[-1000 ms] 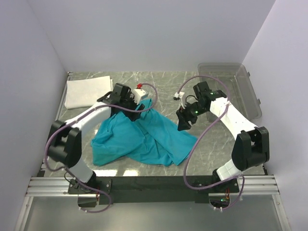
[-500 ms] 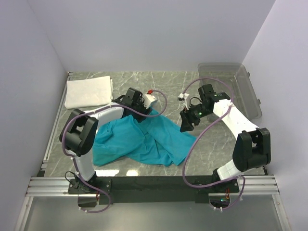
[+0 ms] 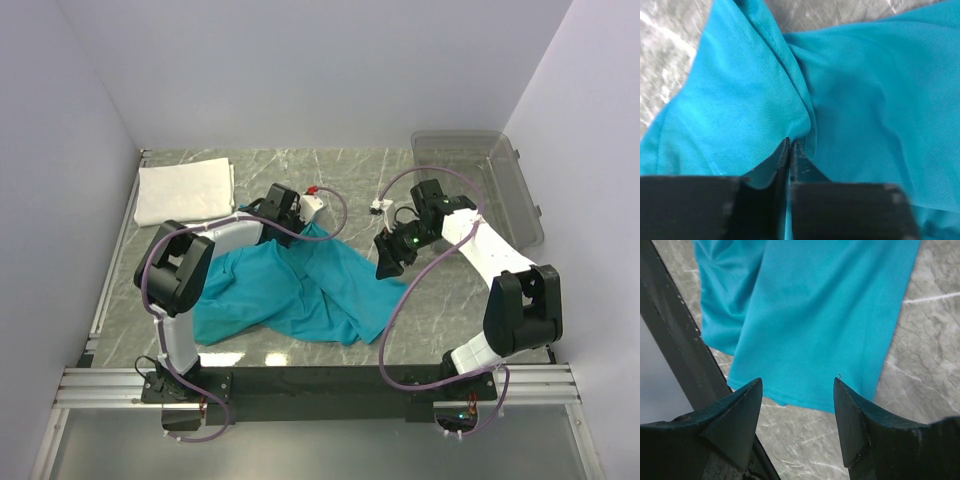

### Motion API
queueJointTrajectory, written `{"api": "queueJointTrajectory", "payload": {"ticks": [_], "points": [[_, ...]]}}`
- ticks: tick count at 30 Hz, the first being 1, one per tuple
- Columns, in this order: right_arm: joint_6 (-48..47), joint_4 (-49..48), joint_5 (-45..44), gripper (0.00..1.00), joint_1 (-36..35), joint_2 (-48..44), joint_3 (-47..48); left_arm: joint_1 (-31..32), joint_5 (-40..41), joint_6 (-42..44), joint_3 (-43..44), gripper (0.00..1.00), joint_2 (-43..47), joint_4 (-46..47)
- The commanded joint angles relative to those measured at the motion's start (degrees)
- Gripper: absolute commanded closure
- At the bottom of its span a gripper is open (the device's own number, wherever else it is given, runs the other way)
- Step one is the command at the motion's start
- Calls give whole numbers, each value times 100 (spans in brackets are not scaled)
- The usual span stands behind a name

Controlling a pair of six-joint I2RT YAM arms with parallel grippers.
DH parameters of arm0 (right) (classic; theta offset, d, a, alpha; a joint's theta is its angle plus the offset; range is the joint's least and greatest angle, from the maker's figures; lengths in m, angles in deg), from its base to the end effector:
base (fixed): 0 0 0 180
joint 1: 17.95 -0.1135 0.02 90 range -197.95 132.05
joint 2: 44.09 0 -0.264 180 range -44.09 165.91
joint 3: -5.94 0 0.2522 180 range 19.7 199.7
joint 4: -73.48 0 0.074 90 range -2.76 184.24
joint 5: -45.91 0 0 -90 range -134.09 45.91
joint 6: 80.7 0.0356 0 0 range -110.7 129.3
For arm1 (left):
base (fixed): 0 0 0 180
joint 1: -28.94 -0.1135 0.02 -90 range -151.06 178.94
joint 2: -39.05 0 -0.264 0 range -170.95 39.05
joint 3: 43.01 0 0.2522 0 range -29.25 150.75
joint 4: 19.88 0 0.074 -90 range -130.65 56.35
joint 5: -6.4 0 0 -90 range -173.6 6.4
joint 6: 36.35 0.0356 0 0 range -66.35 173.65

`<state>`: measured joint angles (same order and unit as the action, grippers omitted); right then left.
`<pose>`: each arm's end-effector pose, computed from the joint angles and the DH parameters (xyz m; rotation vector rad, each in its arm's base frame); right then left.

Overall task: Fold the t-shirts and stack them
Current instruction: Flatten the tshirt out

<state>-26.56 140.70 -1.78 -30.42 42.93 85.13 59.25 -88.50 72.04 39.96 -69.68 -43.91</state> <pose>0.2702 0.0843 0.2459 -1.1834 2.3154 0.9150 0.3460 -0.2058 0.1703 1.0430 2.2118 -0.1970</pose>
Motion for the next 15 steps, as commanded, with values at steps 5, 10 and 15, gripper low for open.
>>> {"api": "queueJointTrajectory", "payload": {"ticks": [5, 10, 15], "points": [[-149, -107, -495, 35, 25, -142, -136, 11, 69, -204, 348, 99, 114, 121], [-89, -247, -697, 35, 25, -107, -223, -366, -44, -958, 400, 99, 475, 296], [245, -572, -960, 36, 16, -1, -250, -1157, -686, -2407, 1101, 99, 704, 279]]}}
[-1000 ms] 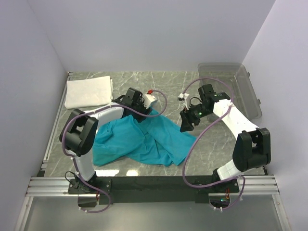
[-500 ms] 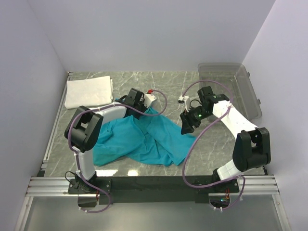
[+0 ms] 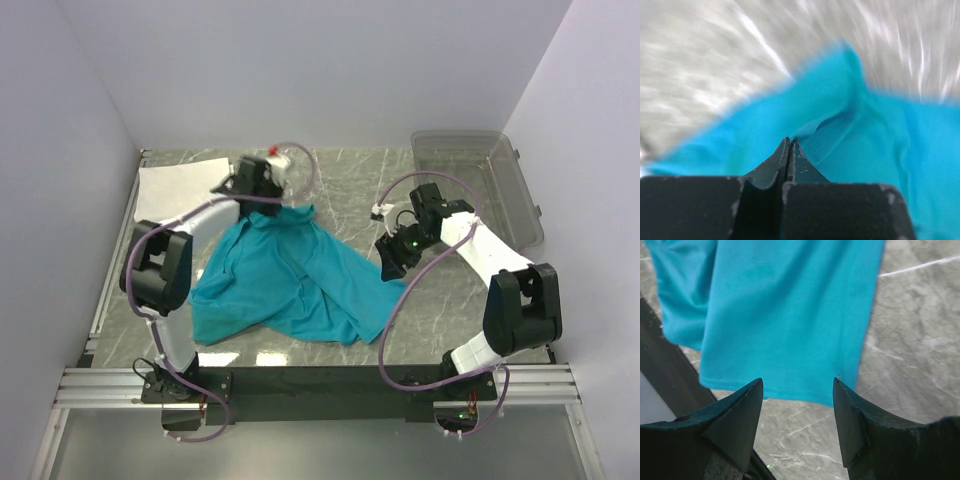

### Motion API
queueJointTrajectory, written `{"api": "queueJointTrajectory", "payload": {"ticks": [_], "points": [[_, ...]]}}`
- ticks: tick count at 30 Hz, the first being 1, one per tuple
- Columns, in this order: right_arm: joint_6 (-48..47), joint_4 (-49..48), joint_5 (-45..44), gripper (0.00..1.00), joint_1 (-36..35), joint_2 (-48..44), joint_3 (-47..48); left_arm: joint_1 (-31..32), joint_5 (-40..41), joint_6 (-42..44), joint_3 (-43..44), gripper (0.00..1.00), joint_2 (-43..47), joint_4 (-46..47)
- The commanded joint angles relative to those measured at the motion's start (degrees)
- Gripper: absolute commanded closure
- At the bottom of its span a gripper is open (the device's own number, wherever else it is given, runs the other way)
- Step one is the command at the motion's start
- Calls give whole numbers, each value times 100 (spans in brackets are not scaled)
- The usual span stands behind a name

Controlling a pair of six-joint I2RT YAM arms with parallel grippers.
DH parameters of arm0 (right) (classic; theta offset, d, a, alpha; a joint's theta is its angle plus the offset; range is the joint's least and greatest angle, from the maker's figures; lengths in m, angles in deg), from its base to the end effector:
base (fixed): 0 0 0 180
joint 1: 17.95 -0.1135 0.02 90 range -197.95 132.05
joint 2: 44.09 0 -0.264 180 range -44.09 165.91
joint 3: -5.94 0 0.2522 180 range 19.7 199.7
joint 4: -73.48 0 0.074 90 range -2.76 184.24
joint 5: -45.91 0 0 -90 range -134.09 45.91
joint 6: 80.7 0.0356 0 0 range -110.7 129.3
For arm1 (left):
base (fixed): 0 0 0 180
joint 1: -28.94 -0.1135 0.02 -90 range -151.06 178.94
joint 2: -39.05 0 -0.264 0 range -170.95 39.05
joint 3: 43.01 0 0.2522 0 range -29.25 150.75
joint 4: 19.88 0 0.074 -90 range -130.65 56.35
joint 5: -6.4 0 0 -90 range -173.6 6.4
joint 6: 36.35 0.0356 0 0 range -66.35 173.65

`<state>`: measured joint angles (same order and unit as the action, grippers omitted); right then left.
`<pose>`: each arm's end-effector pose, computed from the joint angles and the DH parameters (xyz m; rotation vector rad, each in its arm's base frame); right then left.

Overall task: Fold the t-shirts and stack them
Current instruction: Flatten the tshirt out

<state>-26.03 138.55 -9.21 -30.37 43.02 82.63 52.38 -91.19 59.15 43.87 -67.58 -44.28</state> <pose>0.2696 0.0802 0.2316 -1.1821 2.4059 0.7570 0.3755 -0.1679 0.2051 0.6518 2.2618 -0.3093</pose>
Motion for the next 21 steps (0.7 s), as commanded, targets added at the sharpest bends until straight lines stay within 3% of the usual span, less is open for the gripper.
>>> {"api": "queueJointTrajectory", "payload": {"ticks": [1, 7, 12, 21], "points": [[202, -393, -244, 36, 12, 7, 17, -550, -488, -1269, 877, 99, 468, 203], [307, -403, -980, 36, -120, 385, 307, -947, -884, -1798, 1784, 99, 152, -132], [18, -130, -1491, 36, -181, 526, 237, -1052, -980, -1745, 1785, 99, 81, -150], [132, -657, -2222, 39, -295, 1070, -80, -1131, -1121, -1763, 1899, 99, -16, -176]]}}
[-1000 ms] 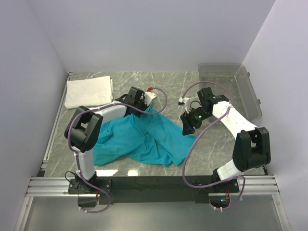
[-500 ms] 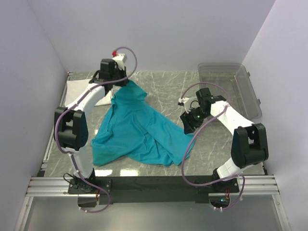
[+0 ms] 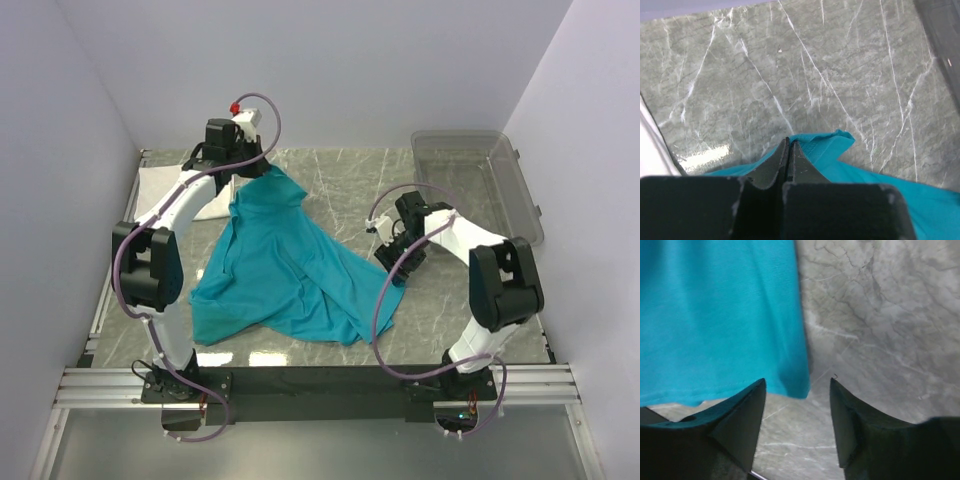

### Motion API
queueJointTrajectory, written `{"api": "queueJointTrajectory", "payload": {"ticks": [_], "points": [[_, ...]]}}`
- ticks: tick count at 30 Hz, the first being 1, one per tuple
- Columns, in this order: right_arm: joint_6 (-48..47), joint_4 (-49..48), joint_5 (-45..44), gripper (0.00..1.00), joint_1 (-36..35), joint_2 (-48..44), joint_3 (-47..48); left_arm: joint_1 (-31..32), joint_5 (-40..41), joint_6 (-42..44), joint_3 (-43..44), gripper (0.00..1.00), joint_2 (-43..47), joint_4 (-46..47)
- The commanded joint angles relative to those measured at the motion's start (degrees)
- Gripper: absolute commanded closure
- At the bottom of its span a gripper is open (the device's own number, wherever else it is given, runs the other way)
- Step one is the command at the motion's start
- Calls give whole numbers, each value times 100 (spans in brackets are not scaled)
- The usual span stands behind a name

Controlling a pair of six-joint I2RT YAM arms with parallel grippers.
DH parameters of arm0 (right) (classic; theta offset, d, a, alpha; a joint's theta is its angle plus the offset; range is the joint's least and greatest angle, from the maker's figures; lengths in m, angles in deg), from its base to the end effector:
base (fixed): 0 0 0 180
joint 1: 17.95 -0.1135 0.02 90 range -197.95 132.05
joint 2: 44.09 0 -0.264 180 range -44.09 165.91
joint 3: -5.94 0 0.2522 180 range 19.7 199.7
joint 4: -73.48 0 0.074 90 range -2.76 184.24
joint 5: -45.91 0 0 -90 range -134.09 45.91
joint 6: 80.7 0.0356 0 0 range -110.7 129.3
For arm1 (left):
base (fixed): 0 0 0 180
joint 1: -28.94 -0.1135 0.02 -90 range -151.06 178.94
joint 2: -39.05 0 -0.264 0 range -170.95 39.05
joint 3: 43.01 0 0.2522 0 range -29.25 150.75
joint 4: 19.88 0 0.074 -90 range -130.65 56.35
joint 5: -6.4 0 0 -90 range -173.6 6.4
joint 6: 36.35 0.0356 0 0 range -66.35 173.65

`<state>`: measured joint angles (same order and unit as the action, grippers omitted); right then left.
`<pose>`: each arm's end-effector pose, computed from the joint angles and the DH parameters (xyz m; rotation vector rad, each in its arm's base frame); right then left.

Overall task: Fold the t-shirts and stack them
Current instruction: Flatten the tshirt out

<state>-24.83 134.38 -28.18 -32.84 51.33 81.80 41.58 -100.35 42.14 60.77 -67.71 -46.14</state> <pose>0.2879 0.0867 0.1851 -1.2382 2.6340 0.3604 0.4293 -0.1068 0.3004 0.2018 2.0962 -0.5593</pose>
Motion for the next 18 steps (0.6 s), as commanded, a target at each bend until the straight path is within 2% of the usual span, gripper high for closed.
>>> {"api": "queueJointTrajectory", "payload": {"ticks": [1, 4, 5, 7, 8, 11, 15, 18], "points": [[12, -196, -307, 41, -49, 293, 21, -52, -206, -53, 209, 99, -11, -8], [-6, -64, -219, 55, -75, 381, 82, -87, -197, -36, 174, 99, 32, 10], [-23, -55, -210, 65, -84, 355, 65, -104, -197, -44, 165, 99, 32, 10], [-67, 32, -123, 77, -92, 346, 143, -122, -179, -45, 139, 99, 32, 36], [-137, 94, -53, 86, -84, 372, 196, -139, -170, -71, 113, 99, 24, 54], [-129, 121, -104, 99, -92, 294, 503, -166, -83, -123, 86, 99, 6, 141], [213, -449, -920, 100, -66, 451, 1381, -183, 268, -176, 183, 99, -64, 308], [529, -775, -1580, 100, -57, 907, 2321, -183, 540, -229, 376, 99, -257, 396]]}}
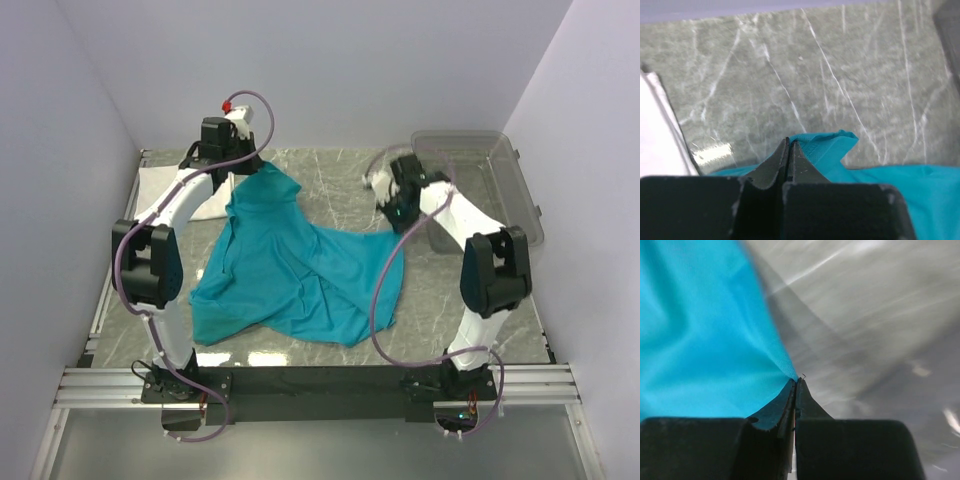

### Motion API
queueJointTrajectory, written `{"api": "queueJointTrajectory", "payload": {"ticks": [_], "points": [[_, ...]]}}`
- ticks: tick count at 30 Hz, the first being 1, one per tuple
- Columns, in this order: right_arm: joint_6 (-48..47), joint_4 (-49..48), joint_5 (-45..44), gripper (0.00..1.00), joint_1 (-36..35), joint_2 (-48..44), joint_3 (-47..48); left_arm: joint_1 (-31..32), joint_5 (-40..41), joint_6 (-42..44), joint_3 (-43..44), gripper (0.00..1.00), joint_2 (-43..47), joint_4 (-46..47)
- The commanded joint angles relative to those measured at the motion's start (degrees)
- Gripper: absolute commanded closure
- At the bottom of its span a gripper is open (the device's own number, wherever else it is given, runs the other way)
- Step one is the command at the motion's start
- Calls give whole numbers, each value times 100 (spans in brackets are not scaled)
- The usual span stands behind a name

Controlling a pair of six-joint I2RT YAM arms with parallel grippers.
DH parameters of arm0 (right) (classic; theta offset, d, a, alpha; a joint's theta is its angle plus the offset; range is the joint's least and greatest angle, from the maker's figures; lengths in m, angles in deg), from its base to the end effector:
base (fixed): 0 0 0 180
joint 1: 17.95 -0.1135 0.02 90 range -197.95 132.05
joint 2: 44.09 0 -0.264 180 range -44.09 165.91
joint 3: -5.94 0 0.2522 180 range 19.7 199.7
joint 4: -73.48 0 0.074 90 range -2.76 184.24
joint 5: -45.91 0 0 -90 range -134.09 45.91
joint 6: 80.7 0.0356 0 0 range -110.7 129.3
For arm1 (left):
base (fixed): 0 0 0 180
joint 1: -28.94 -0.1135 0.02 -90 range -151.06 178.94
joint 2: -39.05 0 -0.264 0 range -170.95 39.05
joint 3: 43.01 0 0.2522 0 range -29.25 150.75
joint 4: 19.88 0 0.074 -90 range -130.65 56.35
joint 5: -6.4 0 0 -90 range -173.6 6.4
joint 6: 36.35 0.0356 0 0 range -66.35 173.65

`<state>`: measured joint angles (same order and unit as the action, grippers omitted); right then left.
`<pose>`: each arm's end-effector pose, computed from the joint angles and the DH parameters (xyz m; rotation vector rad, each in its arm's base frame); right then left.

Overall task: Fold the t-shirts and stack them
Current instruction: Flatten the tshirt out

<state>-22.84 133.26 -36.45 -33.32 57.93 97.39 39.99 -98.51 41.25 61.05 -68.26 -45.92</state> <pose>0.3455 0.0999 0.2225 -1.1498 2.5326 0.1135 0.4349 -0.0943 0.2982 0.1361 2.1005 -0.5187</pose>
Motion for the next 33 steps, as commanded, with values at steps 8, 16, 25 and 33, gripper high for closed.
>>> {"api": "queueJointTrajectory", "payload": {"ticks": [8, 16, 25, 33], "points": [[718, -1437, -2397, 100, 105, 1794, 2741, -50, 1201, -341, 699, 99, -703, 717], [718, -1921, -2943, 100, 324, 2744, 3937, -68, 1799, -736, 1156, 99, -1213, 1007], [674, -2308, -3102, 100, 351, 3122, 4369, -76, 2652, -887, 1182, 99, -1284, 1183], [779, -2151, -2567, 73, 342, 3106, 4640, -85, 2406, -843, 1402, 79, -1399, 1183]]}}
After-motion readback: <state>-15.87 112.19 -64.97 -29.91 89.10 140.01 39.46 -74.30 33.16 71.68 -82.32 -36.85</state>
